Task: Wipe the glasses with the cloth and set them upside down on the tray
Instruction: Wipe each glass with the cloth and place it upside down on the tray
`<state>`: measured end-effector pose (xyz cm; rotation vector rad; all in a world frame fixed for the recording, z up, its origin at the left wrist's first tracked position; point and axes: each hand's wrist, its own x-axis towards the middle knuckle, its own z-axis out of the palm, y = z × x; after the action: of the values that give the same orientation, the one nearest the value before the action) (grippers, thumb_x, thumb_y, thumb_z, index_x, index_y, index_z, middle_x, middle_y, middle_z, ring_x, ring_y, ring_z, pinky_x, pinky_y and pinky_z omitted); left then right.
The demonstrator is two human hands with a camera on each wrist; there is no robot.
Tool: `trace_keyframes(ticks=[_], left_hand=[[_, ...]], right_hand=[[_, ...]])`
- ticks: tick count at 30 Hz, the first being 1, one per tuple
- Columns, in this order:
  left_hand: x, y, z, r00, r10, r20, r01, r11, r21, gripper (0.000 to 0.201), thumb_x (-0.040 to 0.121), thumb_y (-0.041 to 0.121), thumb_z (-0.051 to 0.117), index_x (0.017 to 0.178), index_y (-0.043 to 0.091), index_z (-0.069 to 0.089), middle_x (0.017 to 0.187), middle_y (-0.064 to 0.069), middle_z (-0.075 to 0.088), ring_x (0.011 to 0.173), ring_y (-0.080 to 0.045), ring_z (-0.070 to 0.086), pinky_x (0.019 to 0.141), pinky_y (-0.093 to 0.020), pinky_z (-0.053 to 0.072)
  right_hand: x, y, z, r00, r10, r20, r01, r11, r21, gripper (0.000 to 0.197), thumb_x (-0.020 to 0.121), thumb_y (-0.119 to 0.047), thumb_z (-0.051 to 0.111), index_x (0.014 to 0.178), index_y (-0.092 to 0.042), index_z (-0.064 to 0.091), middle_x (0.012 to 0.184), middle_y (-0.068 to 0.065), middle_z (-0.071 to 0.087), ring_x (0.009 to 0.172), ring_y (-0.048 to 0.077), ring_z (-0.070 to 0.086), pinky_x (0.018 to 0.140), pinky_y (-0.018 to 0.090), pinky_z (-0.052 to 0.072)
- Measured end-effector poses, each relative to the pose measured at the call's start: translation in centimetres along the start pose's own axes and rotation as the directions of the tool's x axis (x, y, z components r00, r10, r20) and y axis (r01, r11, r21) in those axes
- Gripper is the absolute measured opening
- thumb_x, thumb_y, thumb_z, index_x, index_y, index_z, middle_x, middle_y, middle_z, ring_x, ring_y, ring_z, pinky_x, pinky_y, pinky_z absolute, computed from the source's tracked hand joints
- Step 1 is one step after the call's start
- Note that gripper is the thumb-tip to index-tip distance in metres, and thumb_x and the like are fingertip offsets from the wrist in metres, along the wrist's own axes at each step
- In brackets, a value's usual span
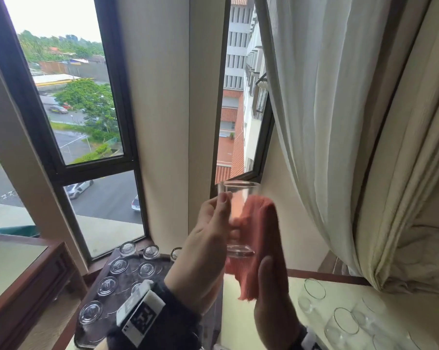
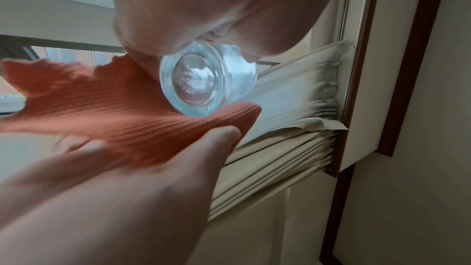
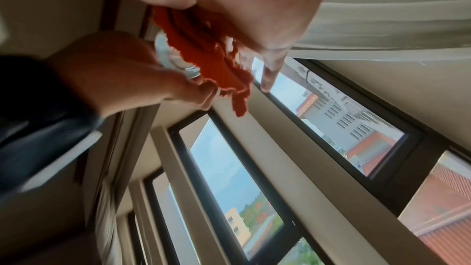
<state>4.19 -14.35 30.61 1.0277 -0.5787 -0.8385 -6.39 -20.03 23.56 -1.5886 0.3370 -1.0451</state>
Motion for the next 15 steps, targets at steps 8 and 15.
trace_keyframes(ticks=[8,15], left_hand=[[-0.6,-1.3,1.8,0.996,-0.078,0.044,0.073,0.993,0.092,0.041,0.107,0.059,0.04,0.127,0.03,0.062,0.109,-0.012,0.073,0.094,-0.024,0.071,0.088,-0.041,0.057],[1.4,2.1,0.1,0.992,0.065,-0.111,-0.048,0.987,0.151,0.074,0.074,0.075,0.08,0.126,0.025,0.065,0.122,-0.007,0.073,0.114,-0.029,0.072,0.098,-0.048,0.057]], right_hand=[[3.5,-3.9,-1.2,0.969,-0.203,-0.14,0.194,0.978,-0.071,0.037,0.109,-0.021,0.025,0.132,-0.016,0.054,0.116,-0.009,0.074,0.119,0.023,0.066,0.095,0.005,0.044],[-1.3,-0.7,0.3,0.931,-0.313,0.189,0.331,0.941,-0.073,0.051,0.108,-0.036,0.032,0.154,-0.016,0.04,0.162,0.004,0.036,0.153,0.028,0.026,0.122,0.032,0.025]])
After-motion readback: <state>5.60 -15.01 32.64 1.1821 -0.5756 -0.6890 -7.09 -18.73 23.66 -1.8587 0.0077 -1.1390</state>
